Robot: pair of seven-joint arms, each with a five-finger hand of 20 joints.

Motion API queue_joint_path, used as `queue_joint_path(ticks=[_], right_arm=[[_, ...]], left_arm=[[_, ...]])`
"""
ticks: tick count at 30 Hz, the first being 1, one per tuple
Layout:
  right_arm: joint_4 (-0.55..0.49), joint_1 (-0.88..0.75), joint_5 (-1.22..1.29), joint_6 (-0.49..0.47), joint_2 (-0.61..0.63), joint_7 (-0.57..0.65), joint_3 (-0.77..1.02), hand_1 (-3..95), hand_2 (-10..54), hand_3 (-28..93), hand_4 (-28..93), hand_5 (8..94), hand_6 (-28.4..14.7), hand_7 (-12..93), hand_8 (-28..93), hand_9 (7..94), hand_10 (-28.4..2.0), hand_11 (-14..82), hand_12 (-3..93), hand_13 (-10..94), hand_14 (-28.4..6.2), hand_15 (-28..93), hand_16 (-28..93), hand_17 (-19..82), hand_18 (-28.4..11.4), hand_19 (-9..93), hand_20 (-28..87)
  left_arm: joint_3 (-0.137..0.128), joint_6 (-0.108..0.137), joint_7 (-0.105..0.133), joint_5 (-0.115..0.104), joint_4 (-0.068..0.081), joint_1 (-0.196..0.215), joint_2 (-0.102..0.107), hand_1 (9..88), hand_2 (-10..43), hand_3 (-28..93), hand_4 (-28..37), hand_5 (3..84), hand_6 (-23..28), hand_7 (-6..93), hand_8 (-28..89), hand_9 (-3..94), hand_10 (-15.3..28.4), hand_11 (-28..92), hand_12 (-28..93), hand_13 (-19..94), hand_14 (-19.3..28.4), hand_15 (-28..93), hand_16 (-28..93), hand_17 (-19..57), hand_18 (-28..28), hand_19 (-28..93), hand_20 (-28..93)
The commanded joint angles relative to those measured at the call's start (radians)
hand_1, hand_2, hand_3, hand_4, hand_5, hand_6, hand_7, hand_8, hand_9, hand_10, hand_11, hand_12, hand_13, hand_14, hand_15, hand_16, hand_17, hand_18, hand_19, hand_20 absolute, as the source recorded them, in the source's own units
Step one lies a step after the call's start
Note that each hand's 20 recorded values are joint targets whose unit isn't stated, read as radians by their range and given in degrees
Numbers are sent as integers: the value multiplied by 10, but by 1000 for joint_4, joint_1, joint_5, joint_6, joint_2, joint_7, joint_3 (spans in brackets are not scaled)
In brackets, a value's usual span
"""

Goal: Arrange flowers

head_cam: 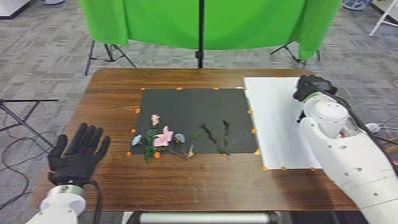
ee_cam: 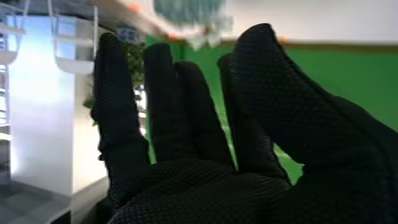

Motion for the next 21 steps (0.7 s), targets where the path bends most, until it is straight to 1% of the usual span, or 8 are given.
queue_joint_path(ticks=[1,3,5,7,10,12,18,21], right_arm=[[40,-36,-39,13,-7,-55,-19,532,-95,825,-283,499,-15,172,-144,510,-157,124,136,528,-120,260,139,344,-205,701,178],[37,-40,-49,-5,-10,-71,-19,543,-95,808,-283,543,-9,179,-146,564,-149,141,146,579,-106,288,147,364,-198,763,198],[44,-53,-52,71,-10,-71,-22,552,-95,796,-283,572,-9,186,-146,591,-146,162,154,606,-94,322,164,372,-195,802,213],[49,-60,-63,130,-11,-71,-30,605,-95,691,-283,616,-6,219,-155,636,-138,211,168,650,-65,309,270,384,-190,827,215],[48,-62,-70,206,-5,-73,-41,648,-95,636,-283,669,-1,290,-83,747,-111,144,329,711,-42,309,345,402,-183,847,221],[24,-62,-68,235,10,-78,-50,653,-95,645,-283,693,-8,356,-65,788,-104,138,383,740,-33,324,367,415,-179,857,227],[-169,-91,-31,277,71,-134,-85,643,-95,674,-283,693,-9,353,-64,789,-106,135,391,738,-36,330,375,417,-181,861,230],[-280,-110,-20,220,60,-182,-95,638,-95,672,-283,688,-11,340,-63,779,-109,130,387,730,-38,334,373,411,-183,862,232]], left_arm=[[7,-4,-7,39,2,19,-6,260,172,774,-283,499,111,108,-93,428,165,233,102,318,169,422,-91,-71,146,424,160],[11,2,-6,35,4,20,-6,260,172,773,-283,499,111,108,-93,427,164,233,102,317,169,422,-91,-71,146,424,159],[18,-4,-14,12,6,20,-9,260,173,774,-283,499,111,108,-93,427,165,233,102,317,169,423,-91,-72,146,424,159],[23,-3,-17,9,5,21,-14,259,173,774,-283,499,111,108,-93,427,165,233,103,317,169,423,-90,-72,146,424,159],[27,-4,-13,7,7,18,-14,260,172,774,-283,499,111,108,-93,427,165,234,103,318,169,425,-90,-73,147,425,160],[24,-5,-13,10,6,17,-12,260,172,774,-283,499,111,108,-93,427,165,233,102,317,169,426,-91,-73,146,424,160],[11,-7,-6,9,1,28,-9,260,172,775,-283,499,111,108,-93,427,165,234,103,317,170,424,-91,-73,147,423,160],[13,-3,-3,6,1,30,-10,260,171,775,-283,498,110,109,-94,427,164,234,102,317,169,423,-91,-72,146,423,160]])
